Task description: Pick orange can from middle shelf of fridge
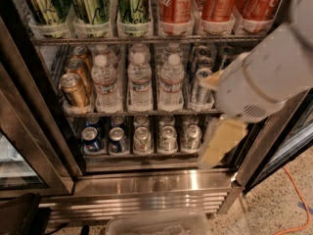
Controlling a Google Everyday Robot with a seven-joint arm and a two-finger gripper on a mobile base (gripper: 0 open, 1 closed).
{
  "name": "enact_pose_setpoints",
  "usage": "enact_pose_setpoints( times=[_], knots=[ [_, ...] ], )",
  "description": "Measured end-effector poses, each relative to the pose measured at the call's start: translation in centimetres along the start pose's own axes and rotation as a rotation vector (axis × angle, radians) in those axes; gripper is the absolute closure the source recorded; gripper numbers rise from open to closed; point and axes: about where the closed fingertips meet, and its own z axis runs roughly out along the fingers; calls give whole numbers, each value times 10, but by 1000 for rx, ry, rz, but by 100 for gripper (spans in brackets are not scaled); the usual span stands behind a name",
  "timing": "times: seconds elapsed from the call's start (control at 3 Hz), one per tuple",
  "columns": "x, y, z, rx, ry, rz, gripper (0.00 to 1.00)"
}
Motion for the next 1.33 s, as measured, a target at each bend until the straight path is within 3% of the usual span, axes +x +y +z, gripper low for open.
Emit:
enact_pose_setpoints(
  times=[0.67, 1.0, 1.33],
  knots=[
    [-108, 36, 80, -40, -262, -146, 0],
    [-147, 54, 102, -65, -333, -227, 0],
    [-147, 54, 102, -65, -333, -227, 0]
  ],
)
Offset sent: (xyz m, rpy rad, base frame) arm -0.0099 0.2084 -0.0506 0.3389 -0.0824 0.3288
